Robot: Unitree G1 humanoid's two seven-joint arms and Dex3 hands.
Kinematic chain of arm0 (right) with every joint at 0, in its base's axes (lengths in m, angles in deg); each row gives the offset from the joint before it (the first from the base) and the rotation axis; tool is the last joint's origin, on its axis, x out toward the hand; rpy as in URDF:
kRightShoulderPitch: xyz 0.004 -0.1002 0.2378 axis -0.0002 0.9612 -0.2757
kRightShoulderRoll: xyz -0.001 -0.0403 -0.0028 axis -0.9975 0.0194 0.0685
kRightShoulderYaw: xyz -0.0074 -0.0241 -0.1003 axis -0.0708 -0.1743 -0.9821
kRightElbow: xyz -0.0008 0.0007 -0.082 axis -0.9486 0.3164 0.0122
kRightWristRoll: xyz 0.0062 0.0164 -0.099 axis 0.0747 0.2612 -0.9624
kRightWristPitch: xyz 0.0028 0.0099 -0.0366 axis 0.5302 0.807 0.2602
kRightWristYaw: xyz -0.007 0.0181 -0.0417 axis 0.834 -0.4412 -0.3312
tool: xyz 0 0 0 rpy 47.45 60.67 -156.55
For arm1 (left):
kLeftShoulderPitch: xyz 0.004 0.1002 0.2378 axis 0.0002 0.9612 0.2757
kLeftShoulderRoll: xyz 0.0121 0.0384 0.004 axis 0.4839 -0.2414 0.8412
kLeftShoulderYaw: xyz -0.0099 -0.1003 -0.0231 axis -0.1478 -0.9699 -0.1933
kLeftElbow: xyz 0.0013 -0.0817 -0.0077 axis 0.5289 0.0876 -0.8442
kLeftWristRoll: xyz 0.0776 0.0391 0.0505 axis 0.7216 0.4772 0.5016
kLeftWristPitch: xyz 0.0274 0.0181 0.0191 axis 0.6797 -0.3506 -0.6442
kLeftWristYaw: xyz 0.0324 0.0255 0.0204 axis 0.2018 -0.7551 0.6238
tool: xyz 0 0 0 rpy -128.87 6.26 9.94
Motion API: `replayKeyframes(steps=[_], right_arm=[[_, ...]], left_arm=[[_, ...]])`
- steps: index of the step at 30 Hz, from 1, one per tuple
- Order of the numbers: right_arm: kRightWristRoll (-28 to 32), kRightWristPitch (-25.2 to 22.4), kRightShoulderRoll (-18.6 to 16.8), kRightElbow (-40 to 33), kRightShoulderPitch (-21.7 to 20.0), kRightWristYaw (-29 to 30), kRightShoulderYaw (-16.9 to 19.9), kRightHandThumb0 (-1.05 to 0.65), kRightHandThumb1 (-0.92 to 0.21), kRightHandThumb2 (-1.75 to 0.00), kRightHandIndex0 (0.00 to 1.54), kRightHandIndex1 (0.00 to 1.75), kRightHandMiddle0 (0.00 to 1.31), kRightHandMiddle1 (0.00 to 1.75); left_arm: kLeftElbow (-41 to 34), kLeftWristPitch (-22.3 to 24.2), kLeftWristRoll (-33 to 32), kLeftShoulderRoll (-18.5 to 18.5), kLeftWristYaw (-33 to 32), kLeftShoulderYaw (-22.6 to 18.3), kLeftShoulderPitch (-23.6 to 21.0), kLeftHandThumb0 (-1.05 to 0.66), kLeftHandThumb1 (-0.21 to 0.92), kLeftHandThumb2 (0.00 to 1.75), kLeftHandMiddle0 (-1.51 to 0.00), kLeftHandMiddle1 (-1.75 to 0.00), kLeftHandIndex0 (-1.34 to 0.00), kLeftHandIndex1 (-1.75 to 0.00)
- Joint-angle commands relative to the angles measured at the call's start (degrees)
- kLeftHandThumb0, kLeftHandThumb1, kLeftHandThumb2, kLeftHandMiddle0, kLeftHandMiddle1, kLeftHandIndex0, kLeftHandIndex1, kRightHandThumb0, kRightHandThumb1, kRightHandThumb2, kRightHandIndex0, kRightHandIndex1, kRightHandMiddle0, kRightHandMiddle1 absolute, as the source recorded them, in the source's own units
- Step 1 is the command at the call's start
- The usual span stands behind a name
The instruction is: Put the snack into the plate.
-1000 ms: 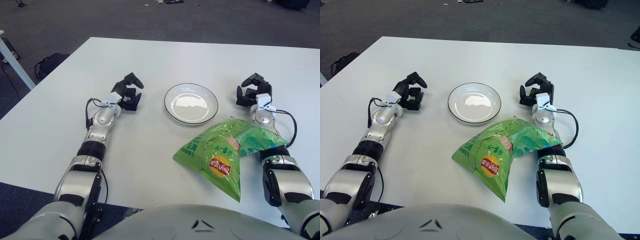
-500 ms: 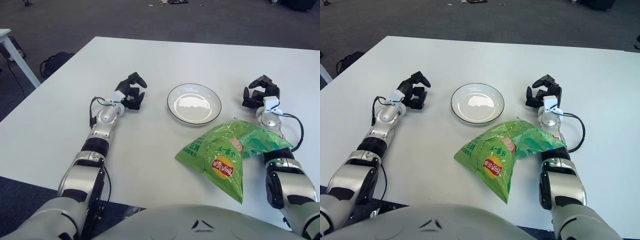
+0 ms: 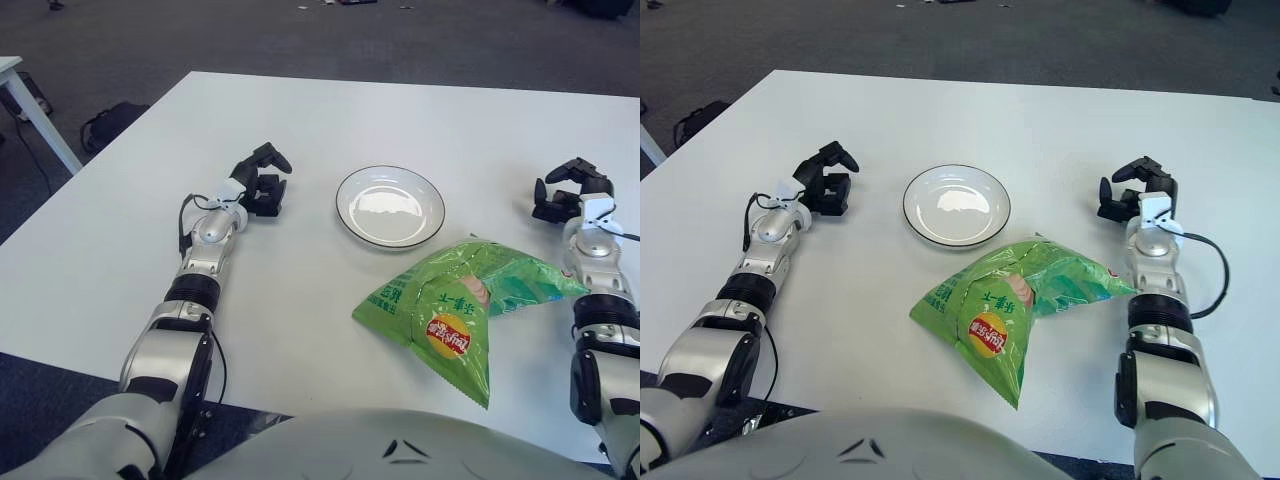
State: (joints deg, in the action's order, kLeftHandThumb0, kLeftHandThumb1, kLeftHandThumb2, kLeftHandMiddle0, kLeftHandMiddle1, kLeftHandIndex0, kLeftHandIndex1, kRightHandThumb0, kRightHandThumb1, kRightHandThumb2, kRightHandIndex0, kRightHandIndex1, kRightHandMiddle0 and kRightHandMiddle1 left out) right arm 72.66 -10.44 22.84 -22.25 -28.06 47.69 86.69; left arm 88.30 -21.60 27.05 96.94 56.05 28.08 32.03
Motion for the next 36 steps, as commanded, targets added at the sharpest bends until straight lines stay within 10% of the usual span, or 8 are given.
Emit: replayKeyframes(steps=[1, 26, 36], right_arm=[[-0.8, -2.0, 2.8, -2.4, -1.0, -1.7, 0.0, -0.47, -0.34, -1.28, 1.23, 1.75, 0.59, 1.75], [-4.3, 3.3, 16.3, 5.6, -2.9, -7.2, -1.0, -0.43, -0.46, -1.14, 1.1, 1.75, 0.5, 1.75], [-5.2, 6.3, 17.4, 8.9, -3.1, -6.9, -1.3, -0.44, -0.45, -1.15, 1.14, 1.75, 0.51, 1.75]], left_arm=[[1.7, 4.6, 0.6, -1.2, 1.4, 0.7, 3.7, -0.44, 0.45, 1.14, -1.14, -1.75, -0.5, -1.75], [-15.4, -3.3, 5.0, 1.6, 2.9, 3.6, 7.8, -0.44, 0.43, 1.18, -1.08, -1.75, -0.52, -1.75], [-22.8, -18.3, 16.1, 6.0, -0.8, 5.3, 9.6, -0.32, 0.58, 0.99, -0.75, -1.75, -0.37, -1.74]])
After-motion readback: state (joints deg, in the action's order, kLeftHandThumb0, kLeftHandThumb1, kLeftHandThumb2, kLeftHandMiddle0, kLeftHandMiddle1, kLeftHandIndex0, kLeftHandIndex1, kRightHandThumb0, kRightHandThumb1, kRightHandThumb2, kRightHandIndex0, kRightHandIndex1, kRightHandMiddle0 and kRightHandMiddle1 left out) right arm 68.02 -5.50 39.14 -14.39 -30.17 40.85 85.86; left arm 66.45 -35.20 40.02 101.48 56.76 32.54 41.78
